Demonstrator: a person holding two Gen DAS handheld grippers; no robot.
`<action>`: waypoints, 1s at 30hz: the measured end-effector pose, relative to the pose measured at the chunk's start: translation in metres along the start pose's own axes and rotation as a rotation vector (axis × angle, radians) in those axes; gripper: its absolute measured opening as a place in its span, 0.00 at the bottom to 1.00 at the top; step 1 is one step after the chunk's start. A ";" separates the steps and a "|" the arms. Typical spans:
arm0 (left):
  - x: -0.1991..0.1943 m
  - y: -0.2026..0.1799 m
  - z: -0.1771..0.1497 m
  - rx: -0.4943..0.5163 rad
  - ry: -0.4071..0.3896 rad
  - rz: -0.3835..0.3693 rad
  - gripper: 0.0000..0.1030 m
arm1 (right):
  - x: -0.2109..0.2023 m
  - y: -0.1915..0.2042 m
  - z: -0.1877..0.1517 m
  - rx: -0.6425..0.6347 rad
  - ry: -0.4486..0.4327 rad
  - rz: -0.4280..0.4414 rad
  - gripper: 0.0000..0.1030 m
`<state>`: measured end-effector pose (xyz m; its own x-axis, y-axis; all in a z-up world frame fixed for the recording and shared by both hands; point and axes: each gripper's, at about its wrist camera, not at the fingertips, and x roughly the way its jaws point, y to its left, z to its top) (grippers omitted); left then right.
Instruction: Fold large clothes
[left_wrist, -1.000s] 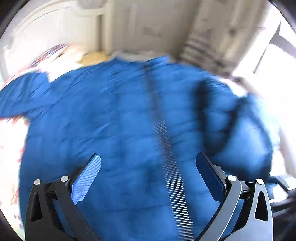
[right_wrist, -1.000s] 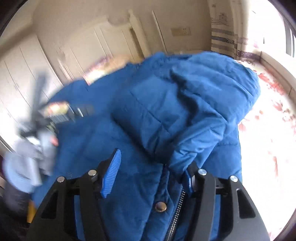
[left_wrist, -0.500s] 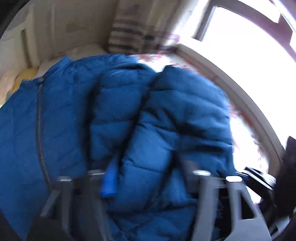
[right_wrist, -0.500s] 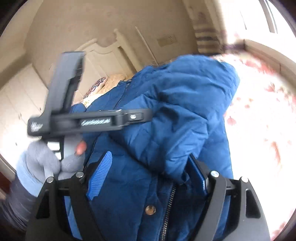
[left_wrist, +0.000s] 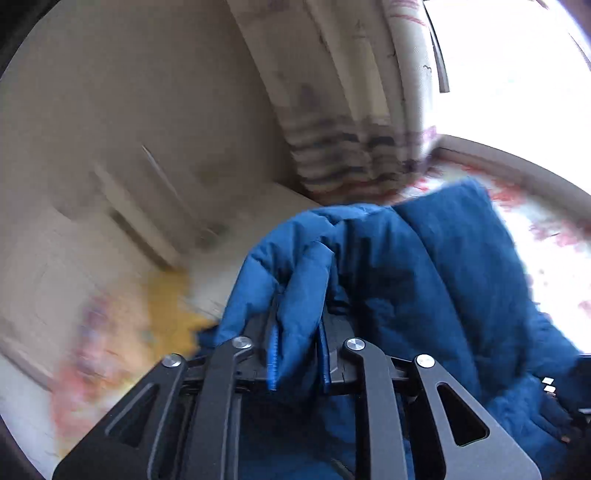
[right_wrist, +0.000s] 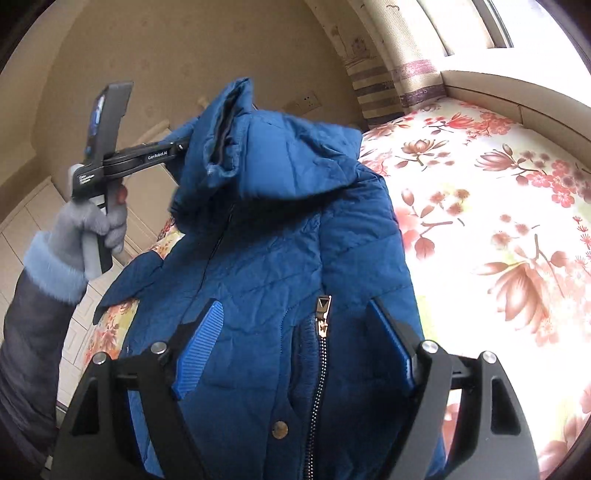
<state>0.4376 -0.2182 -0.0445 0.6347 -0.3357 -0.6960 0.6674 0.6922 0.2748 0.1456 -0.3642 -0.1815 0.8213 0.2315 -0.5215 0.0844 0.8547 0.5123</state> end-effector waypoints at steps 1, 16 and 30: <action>0.009 0.008 -0.008 -0.045 0.027 -0.067 0.20 | 0.002 0.001 0.000 -0.001 0.002 0.000 0.77; -0.043 -0.055 -0.044 -0.179 -0.223 -0.019 0.96 | 0.008 0.001 0.002 0.022 0.008 0.015 0.77; 0.007 -0.131 -0.080 0.160 0.000 -0.049 0.80 | 0.007 0.001 0.001 0.026 0.002 0.022 0.77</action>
<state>0.3233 -0.2605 -0.1383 0.5997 -0.3665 -0.7114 0.7513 0.5640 0.3428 0.1520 -0.3626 -0.1841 0.8217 0.2516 -0.5114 0.0805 0.8370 0.5412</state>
